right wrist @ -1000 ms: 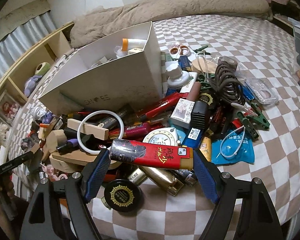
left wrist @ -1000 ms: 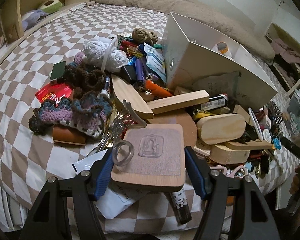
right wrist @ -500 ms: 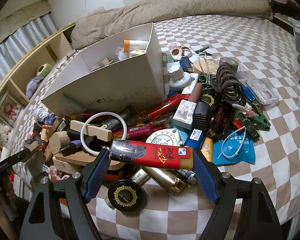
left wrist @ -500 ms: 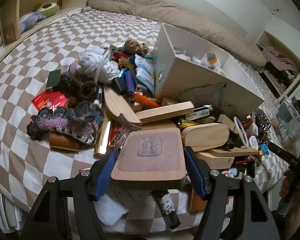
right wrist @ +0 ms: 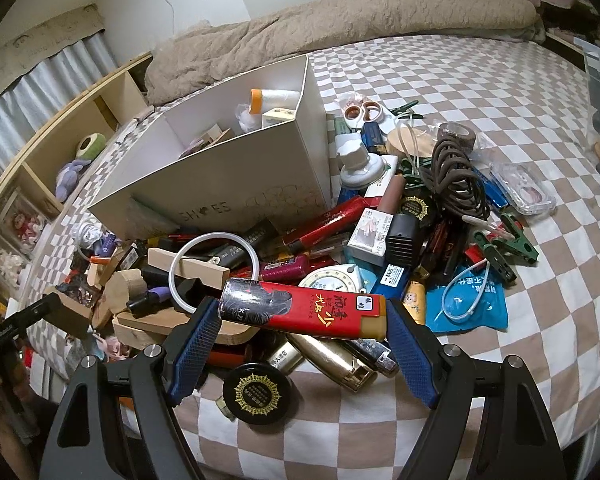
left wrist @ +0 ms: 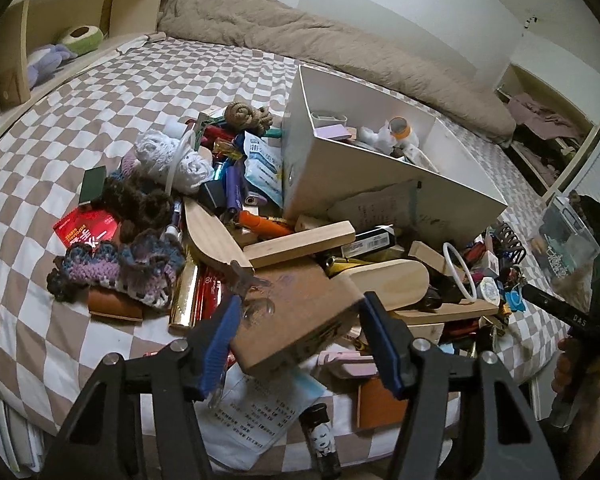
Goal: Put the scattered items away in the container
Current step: 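Grasp the square wooden board with the left tool while the right tool grasps the red tube, then carry the wooden board with the left tool while the right tool carries the red tube over the white box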
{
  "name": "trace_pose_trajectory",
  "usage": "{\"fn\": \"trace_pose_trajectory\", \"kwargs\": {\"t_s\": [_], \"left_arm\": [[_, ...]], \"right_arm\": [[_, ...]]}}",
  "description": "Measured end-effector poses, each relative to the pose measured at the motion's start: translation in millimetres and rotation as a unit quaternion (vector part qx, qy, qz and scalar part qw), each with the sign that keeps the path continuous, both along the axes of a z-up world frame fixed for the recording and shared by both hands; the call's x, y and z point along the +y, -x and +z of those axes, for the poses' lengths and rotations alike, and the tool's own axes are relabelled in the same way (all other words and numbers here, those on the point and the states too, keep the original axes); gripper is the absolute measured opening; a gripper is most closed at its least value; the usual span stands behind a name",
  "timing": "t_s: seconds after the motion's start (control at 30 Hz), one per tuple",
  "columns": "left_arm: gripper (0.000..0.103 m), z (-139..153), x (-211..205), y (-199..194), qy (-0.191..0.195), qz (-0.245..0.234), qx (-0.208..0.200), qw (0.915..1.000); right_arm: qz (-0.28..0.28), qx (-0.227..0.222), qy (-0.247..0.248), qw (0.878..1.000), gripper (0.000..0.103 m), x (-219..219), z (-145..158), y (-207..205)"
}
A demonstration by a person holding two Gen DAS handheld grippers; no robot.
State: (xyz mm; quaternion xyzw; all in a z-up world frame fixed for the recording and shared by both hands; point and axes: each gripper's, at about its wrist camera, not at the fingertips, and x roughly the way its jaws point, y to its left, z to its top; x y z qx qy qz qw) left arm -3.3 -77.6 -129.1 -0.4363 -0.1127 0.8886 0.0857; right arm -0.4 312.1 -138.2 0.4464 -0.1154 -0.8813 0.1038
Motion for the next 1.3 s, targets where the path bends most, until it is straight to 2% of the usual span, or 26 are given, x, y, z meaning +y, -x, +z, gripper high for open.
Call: {"fn": "trace_pose_trajectory", "kwargs": {"t_s": [0.37,0.57,0.97,1.17,1.3], "left_arm": [[0.061,7,1,1,0.002,0.006,0.011,0.9999],[0.061,22,7,-1,0.015,0.001,0.034,0.9993],[0.061,64,14,5,0.017,-0.010,0.079,0.9967],[0.061,86,24,19,0.018,-0.028,0.102,0.9942],[0.061,99,33,29,0.016,-0.036,0.115,0.9926]], "right_arm": [[-0.001,0.005,0.000,1.000,0.082,1,4,-1],[0.001,0.017,0.002,1.000,0.082,0,13,-2],[0.022,0.079,0.005,0.997,0.082,-12,64,-9],[0.032,0.100,0.029,0.994,0.082,-15,86,0],[0.041,0.116,0.028,0.992,0.082,-24,100,12]]}}
